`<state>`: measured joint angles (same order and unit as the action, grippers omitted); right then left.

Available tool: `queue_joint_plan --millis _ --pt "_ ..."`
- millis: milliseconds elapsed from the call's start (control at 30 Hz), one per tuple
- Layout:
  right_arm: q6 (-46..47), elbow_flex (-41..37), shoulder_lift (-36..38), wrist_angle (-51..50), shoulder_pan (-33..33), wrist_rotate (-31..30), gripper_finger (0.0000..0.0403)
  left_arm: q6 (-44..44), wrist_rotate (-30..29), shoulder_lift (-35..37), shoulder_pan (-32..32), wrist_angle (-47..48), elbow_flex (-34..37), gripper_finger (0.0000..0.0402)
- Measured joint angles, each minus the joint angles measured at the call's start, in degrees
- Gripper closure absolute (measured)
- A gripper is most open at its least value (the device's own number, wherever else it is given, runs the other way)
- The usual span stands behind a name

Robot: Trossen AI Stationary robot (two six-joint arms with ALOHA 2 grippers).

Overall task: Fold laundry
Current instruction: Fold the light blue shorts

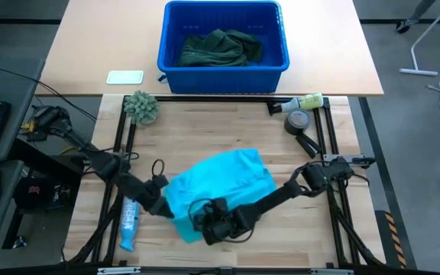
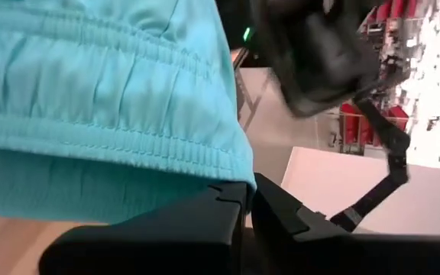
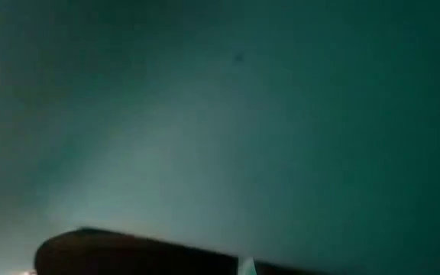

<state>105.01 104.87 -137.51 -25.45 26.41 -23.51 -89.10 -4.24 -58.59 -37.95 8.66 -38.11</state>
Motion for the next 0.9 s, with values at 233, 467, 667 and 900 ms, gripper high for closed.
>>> queue_joint_plan --millis 233,467,667,900 --pt "-1.5 0.0 0.0 1.3 -2.4 0.2 0.0403 -5.6 -7.4 -6.6 -5.2 -1.2 0.0 0.0401" --pt "-2.1 0.0 0.0 1.5 -3.5 1.2 0.0403 -9.7 -7.9 -18.2 -6.7 -10.0 0.0 0.0401" --pt "-2.6 0.0 0.0 1.7 -3.7 1.3 0.0403 -11.5 -2.5 -26.5 -6.7 -16.0 0.0 0.0401" --pt "-3.2 0.0 0.1 1.8 -3.7 2.9 0.0403 -12.7 3.1 -30.7 -6.3 -24.9 0.0 0.0391"
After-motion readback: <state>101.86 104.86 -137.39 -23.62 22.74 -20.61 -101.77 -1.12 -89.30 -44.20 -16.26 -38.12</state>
